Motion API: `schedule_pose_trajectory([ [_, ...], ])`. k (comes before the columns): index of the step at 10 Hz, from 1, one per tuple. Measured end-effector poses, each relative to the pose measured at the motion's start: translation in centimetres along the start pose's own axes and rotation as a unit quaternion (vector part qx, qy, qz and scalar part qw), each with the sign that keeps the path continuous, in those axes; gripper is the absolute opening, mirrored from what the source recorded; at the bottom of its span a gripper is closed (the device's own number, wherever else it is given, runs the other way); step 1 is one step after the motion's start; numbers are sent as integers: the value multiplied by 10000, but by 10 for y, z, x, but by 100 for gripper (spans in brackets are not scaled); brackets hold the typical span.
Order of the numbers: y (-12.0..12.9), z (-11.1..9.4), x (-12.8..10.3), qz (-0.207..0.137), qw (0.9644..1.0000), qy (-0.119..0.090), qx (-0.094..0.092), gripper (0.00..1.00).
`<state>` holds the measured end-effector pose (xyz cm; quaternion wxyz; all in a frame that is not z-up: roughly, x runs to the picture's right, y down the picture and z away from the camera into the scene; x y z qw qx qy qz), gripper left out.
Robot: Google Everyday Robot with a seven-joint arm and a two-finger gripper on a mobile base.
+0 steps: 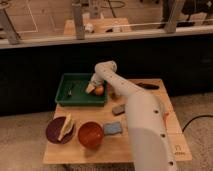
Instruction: Place towel in table surface
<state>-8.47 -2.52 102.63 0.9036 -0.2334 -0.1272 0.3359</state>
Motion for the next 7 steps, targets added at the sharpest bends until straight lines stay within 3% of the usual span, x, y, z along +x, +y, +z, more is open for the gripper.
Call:
schedule_pose_trajectory([
  [2,2,4,-5,-119,9999,65,-22,79],
  [3,5,6,-8,-177,9998,112,-36,73],
  [7,5,6,-6,-193,9996,179,-59,33],
])
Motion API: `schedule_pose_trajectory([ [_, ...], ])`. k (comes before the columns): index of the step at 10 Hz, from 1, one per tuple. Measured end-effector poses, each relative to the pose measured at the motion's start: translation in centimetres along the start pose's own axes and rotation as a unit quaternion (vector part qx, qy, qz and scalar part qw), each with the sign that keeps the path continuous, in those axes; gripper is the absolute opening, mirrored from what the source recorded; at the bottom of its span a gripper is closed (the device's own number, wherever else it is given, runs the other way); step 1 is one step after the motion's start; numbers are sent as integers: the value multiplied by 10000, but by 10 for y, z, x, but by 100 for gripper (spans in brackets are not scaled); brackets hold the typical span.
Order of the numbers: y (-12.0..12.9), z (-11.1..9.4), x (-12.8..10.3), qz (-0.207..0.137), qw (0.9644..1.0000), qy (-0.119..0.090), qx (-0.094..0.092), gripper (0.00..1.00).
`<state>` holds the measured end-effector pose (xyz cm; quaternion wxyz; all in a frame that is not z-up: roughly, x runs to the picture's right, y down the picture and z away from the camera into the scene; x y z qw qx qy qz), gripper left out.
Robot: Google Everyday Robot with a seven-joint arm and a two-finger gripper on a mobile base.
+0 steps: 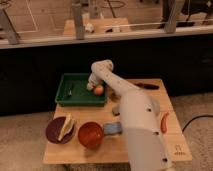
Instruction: Place towel in table surface
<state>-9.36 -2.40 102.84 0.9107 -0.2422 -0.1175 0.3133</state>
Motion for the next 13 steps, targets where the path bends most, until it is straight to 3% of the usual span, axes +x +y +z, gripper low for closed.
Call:
schedule_pose_trajectory([
  [3,-1,-3,4,54,10000,-28,-27,5],
  [6,-6,-25,6,170,9996,-237,29,0],
  [10,-4,-111,-7,-20,9984,-543,156,0],
  [13,21,-166,-4,-368,9973,-616,147,0],
])
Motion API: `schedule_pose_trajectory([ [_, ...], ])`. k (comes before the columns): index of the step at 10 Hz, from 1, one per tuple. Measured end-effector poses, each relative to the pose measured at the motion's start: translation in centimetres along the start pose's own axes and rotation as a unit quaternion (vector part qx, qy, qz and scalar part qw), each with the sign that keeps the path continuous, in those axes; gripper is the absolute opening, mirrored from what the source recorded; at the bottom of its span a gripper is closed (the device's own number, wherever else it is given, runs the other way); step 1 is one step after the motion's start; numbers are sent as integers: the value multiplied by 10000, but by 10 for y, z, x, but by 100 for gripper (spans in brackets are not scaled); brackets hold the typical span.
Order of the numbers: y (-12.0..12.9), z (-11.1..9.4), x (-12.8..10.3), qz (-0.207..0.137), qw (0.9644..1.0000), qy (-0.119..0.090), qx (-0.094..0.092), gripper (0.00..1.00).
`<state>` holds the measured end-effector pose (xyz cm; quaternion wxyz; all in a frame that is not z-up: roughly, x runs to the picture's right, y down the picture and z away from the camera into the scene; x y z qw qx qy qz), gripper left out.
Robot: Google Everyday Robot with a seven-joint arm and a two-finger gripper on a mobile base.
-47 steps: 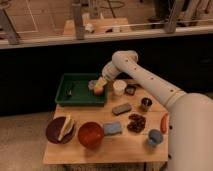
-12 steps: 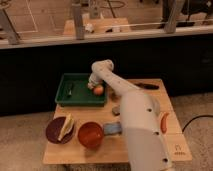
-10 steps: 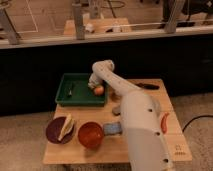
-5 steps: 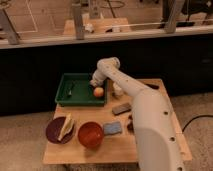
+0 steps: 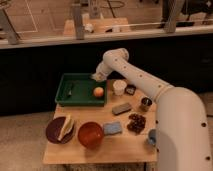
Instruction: Place towel in table surface
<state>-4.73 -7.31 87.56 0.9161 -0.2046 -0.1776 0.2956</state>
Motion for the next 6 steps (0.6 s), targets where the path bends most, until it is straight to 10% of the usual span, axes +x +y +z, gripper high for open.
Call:
schedule_pose_trajectory([
  [6,110,-96,39,-344,9969,-298,-637,0],
])
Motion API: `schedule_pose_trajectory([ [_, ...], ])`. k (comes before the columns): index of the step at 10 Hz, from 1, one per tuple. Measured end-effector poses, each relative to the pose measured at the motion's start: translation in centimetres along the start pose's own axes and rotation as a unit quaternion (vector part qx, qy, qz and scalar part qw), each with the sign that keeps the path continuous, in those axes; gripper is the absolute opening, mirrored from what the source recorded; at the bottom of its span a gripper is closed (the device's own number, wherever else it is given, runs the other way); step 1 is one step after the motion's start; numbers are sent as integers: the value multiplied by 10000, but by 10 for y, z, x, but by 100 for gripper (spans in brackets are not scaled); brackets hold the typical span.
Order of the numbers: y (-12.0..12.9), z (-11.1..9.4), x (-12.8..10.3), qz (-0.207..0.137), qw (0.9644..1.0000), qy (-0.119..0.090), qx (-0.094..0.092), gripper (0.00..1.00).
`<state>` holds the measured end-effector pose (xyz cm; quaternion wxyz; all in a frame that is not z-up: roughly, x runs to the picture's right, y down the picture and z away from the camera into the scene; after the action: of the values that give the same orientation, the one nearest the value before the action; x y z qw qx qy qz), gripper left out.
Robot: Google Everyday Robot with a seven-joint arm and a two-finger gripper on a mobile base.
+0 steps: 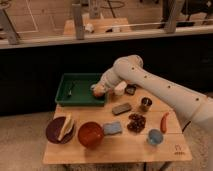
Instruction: Place towel in table surface
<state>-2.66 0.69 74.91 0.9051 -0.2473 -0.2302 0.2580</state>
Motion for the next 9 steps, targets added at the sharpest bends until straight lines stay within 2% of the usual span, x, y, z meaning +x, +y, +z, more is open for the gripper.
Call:
schedule_pose_trajectory([
  [3,51,-34,21,-457,9978,2,-484,0],
  [9,55,-35,19,-510,9973,-9,-528,0],
])
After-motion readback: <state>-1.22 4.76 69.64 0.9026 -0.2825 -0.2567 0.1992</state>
